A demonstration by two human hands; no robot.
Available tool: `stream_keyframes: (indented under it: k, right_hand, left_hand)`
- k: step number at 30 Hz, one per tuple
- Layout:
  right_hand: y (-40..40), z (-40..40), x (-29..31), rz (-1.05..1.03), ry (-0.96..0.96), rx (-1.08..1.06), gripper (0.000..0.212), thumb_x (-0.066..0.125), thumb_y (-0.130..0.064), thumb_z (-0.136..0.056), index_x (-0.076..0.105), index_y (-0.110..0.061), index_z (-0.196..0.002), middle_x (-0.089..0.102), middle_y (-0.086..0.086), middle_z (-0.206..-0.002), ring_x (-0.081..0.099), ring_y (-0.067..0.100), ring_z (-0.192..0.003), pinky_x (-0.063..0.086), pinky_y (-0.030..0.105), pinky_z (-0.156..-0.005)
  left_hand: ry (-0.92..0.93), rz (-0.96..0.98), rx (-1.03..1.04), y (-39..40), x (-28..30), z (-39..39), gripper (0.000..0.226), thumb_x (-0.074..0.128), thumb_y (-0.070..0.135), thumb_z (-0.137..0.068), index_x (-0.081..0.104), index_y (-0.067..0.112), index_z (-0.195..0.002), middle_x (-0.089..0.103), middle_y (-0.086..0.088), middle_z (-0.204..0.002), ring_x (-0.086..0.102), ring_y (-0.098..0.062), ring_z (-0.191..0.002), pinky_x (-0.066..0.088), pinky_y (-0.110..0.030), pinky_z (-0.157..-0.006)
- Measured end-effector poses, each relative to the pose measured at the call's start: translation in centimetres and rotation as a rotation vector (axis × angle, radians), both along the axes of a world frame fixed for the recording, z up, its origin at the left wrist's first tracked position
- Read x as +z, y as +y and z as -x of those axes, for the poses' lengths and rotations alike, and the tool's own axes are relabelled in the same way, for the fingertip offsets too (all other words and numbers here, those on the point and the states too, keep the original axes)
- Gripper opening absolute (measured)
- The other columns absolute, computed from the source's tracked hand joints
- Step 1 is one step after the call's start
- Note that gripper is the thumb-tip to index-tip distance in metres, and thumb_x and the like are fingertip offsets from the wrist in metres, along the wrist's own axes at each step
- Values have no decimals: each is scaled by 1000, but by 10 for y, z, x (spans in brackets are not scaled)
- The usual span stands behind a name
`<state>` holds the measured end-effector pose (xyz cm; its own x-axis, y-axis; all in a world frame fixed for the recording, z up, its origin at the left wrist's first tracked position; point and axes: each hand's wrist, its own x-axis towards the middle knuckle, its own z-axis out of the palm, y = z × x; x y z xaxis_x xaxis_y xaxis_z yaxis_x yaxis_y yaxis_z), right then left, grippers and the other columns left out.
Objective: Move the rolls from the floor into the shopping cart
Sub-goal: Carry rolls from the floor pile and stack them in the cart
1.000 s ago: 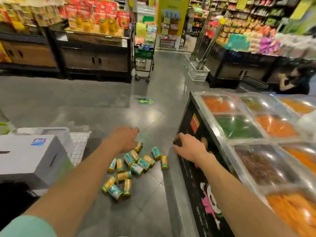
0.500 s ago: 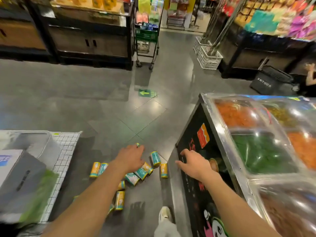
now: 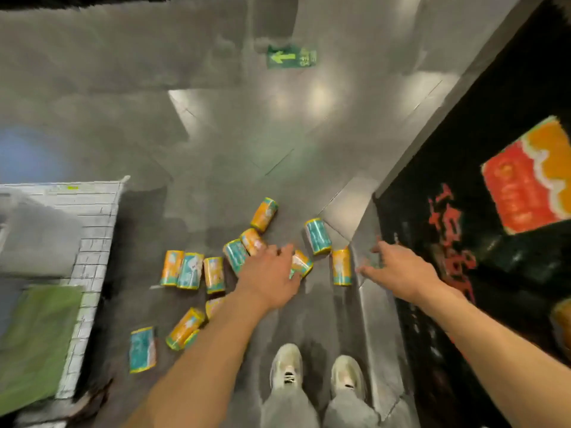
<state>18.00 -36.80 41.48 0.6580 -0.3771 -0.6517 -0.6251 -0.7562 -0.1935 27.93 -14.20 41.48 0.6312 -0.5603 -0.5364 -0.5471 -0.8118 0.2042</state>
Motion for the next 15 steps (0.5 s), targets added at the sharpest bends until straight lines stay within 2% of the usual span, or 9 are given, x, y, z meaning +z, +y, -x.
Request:
stream_keyframes:
  k: [4,8,11,13,15]
  right_hand:
    - [0,-7,-154,-27,10,-26,65,60,-65,-89,52,-25,-140,58,8,-141,54,31,-130,48,43,-98]
    - [-2,-18,-276,-44,-45,-72,58,66,-60,-87,61,-18,-127,64,13,-132,58,35,-124,47,41,-93]
    - [-6,-26,-344,-49,-69,-122,64,69,-60,-84,62,-14,-127,65,14,-131,58,36,-123,48,40,-97]
    - [-12,-31,-377,-14,-96,-173,75,65,-71,-75,59,-19,-129,64,10,-131,60,35,-121,49,44,-99]
    - [-20,-34,-402,62,-99,-186,73,62,-71,-78,55,-23,-133,63,8,-130,59,34,-120,51,45,-95]
  left_hand:
    - [-14,-53,-35,-5,-153,-16,54,54,46,-94,43,20,-140,50,-10,-137,50,-34,-128,47,-45,-100]
    - [-47,-63,-76,-17,-272,-31,59,54,47,-94,41,20,-145,49,-12,-136,48,-35,-130,44,-46,-102]
    - [-88,-35,-111,-27,-340,-44,58,55,46,-92,43,19,-143,51,-14,-135,48,-36,-128,44,-47,-103]
    - [-122,-34,-145,-36,-373,-53,58,55,46,-92,43,20,-143,50,-13,-135,47,-35,-128,44,-46,-101]
    - [-144,-42,-174,-45,-398,-59,57,54,47,-92,44,20,-142,50,-12,-136,47,-35,-127,44,-46,-98]
